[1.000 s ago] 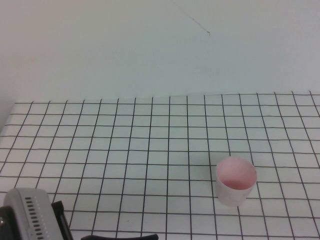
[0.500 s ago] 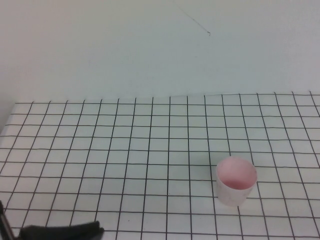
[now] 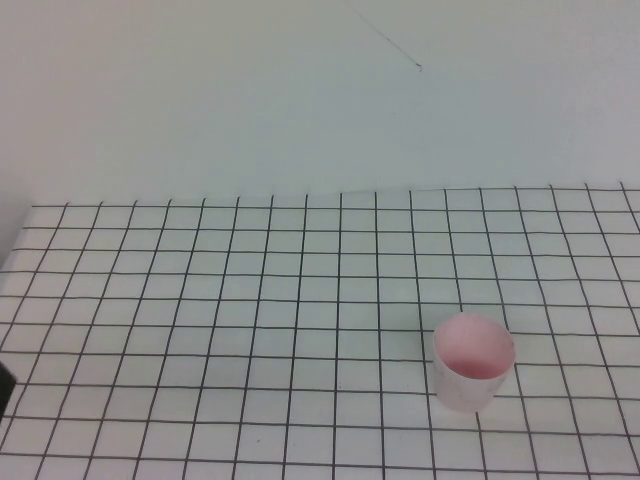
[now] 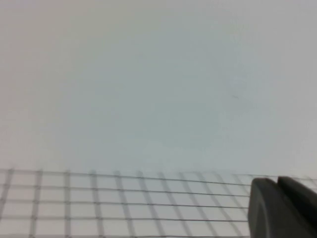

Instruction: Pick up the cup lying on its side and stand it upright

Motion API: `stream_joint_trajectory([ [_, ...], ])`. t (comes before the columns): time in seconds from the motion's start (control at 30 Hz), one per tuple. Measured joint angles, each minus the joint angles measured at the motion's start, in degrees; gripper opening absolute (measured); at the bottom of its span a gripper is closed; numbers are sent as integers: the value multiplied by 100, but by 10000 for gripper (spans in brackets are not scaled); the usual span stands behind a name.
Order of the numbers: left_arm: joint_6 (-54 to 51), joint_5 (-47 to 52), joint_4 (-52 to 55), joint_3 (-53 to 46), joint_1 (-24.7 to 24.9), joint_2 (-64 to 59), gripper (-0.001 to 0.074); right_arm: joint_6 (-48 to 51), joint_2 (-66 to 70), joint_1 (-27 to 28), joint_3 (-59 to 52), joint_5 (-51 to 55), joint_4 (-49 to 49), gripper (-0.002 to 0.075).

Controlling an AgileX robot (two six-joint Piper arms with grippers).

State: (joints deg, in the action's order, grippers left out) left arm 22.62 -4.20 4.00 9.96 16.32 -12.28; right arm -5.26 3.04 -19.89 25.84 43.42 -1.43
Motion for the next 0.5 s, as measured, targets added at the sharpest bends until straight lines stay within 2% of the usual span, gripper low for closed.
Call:
stream_joint_trajectory([
  [0.1, 68, 163, -106, -520, -448, 700, 1, 0, 0, 0, 0, 0, 0, 1],
  [0.2, -348, 629, -485, -849, -782, 1313, 1, 0, 0, 0, 0, 0, 0, 1],
  [0.33, -806, 1318, -876, -1074, -1210, 1385, 1, 0, 0, 0, 0, -12, 0, 1],
  [0.4, -820, 1367, -876, -1253, -1255, 1396, 1, 0, 2, 0, -5, -12, 0, 1],
  [0.5, -974, 2052, -869, -1244, -1231, 1396, 1, 0, 2, 0, -5, -12, 0, -3],
])
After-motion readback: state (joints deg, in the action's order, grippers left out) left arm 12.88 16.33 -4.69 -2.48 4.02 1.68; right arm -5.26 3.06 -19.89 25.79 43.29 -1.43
